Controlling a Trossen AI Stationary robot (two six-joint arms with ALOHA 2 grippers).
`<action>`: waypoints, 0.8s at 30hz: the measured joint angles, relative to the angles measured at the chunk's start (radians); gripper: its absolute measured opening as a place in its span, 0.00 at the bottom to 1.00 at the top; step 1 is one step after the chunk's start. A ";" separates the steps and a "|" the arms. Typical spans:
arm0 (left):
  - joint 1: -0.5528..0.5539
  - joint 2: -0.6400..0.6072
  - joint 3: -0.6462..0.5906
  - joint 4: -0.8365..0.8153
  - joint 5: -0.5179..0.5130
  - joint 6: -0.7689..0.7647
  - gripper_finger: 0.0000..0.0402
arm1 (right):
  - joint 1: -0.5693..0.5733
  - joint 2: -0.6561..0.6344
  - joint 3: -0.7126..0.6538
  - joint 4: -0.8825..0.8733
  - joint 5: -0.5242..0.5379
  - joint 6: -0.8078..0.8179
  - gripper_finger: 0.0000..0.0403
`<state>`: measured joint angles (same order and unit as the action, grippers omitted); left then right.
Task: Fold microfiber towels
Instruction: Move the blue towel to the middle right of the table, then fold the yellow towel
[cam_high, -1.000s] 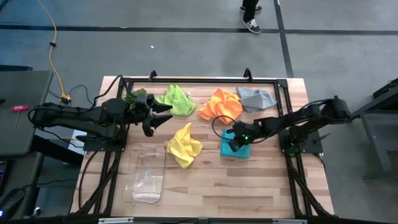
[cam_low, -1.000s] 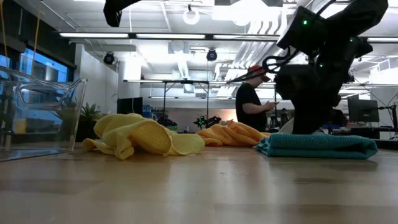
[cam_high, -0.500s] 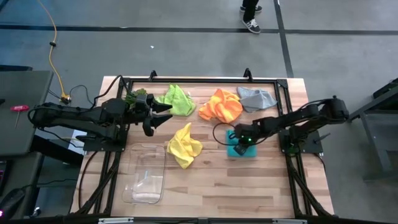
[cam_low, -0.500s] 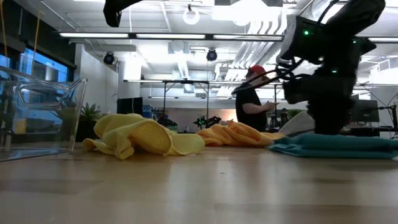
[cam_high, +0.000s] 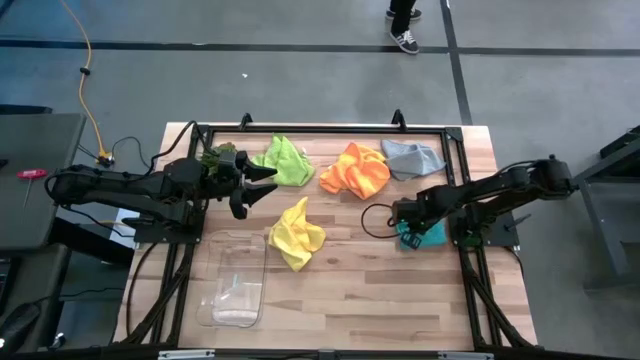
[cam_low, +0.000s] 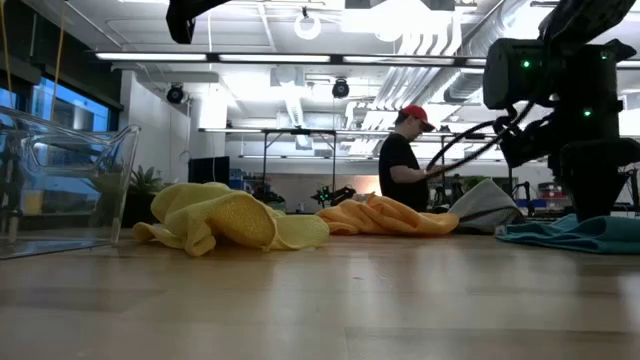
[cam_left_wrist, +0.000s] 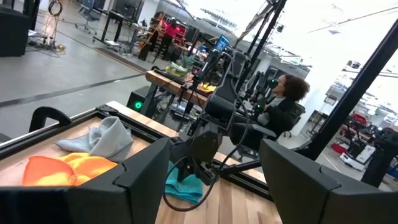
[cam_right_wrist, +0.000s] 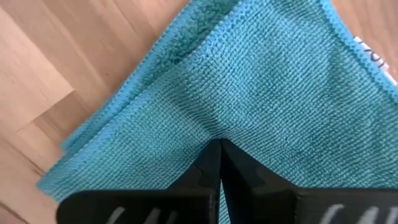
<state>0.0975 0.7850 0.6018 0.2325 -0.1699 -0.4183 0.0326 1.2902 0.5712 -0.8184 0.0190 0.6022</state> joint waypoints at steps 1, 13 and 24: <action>0.000 0.000 0.000 0.000 0.000 0.001 0.60 | 0.000 -0.008 0.000 -0.004 -0.001 0.000 0.00; 0.000 0.008 0.001 -0.033 -0.021 -0.004 0.60 | 0.000 -0.384 0.000 0.008 0.012 0.116 0.00; -0.061 0.423 0.294 -0.540 0.117 0.097 0.60 | 0.000 -0.460 0.002 0.199 0.191 0.151 0.00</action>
<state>0.0368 1.2075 0.8956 -0.3076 -0.0527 -0.3217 0.0326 0.8303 0.5732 -0.6199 0.2096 0.7536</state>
